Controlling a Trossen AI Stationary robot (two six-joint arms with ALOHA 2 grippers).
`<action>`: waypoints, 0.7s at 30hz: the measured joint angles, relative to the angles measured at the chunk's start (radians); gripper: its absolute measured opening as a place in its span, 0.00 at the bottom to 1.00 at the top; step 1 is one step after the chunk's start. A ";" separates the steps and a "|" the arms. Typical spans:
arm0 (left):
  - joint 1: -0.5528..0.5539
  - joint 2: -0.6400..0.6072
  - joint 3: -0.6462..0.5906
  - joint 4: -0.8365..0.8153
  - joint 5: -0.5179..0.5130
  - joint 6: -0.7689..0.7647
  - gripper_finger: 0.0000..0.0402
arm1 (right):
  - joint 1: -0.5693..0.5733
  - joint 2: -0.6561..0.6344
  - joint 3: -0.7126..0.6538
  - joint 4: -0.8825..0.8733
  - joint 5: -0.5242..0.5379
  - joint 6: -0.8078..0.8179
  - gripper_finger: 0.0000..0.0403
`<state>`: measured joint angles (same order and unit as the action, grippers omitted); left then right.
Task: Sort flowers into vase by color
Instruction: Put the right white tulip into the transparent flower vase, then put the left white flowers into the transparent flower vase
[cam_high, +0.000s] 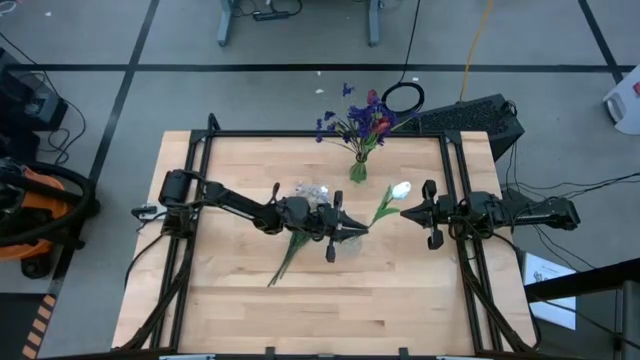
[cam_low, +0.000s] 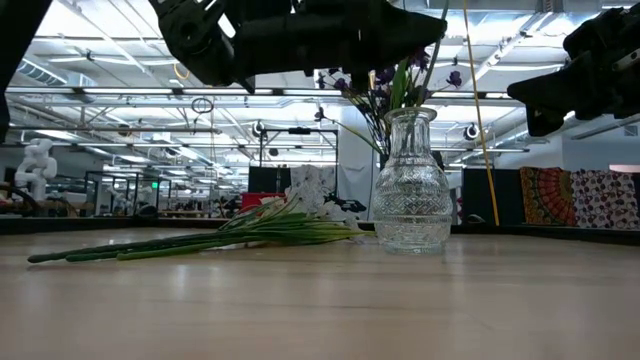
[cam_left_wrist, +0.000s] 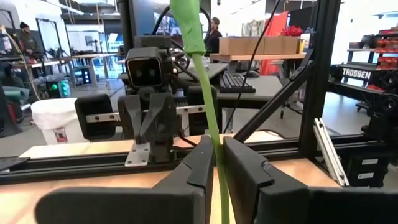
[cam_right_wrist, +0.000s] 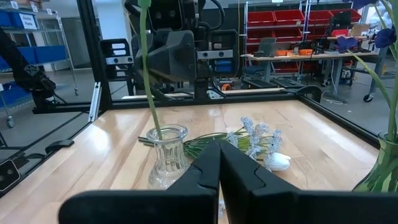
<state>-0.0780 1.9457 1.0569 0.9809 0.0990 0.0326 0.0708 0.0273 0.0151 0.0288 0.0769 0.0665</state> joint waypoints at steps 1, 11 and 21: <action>0.000 0.000 0.000 0.002 0.000 0.000 0.10 | 0.000 0.000 0.000 0.000 0.000 0.000 0.00; 0.001 0.000 0.000 0.005 -0.003 0.074 0.11 | 0.000 0.000 0.000 0.000 0.000 0.000 0.00; 0.005 0.000 0.000 0.005 -0.003 0.087 0.11 | 0.000 0.000 0.000 0.000 0.000 0.000 0.00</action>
<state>-0.0731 1.9455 1.0569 0.9855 0.0963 0.1196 0.0709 0.0275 0.0151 0.0288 0.0771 0.0663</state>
